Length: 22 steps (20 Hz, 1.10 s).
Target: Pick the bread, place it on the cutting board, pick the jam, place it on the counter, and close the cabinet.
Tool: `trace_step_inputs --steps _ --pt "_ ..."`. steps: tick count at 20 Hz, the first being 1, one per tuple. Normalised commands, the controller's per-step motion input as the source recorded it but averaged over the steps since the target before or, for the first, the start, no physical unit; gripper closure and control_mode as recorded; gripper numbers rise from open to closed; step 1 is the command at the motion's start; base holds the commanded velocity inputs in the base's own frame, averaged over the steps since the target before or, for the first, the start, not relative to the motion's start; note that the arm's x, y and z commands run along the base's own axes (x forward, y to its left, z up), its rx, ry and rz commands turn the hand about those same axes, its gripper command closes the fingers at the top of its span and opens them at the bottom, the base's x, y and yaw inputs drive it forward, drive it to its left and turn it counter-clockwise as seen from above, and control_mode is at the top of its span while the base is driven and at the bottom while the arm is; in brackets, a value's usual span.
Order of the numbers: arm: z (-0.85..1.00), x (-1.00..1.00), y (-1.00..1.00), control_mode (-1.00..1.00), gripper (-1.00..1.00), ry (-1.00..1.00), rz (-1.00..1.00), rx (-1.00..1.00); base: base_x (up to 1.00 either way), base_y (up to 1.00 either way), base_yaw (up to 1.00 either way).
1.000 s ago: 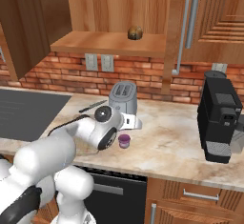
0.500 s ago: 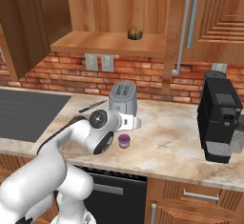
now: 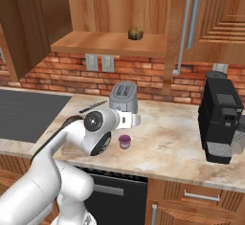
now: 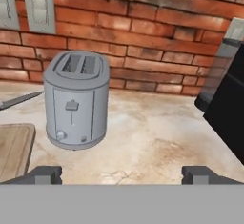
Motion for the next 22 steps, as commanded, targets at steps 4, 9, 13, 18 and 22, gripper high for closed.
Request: trace_step_inputs --steps 4,9,13,18,22 --pt "0.50 0.00 0.00 -1.00 -1.00 -0.05 0.00 0.00 0.00 0.00 0.00" --pt "0.48 0.00 0.00 -1.00 -1.00 -0.03 0.00 0.00 0.00 0.00 0.00" --pt "0.46 -0.04 0.00 -1.00 -1.00 0.00 0.00 0.00 0.00 0.00 0.00" --pt "0.42 -0.04 0.00 -1.00 -1.00 0.00 0.00 0.00 0.00 0.00 0.00" --pt "0.31 -0.05 0.03 -1.00 -1.00 0.00 0.00 0.00 0.00 0.00 0.00"
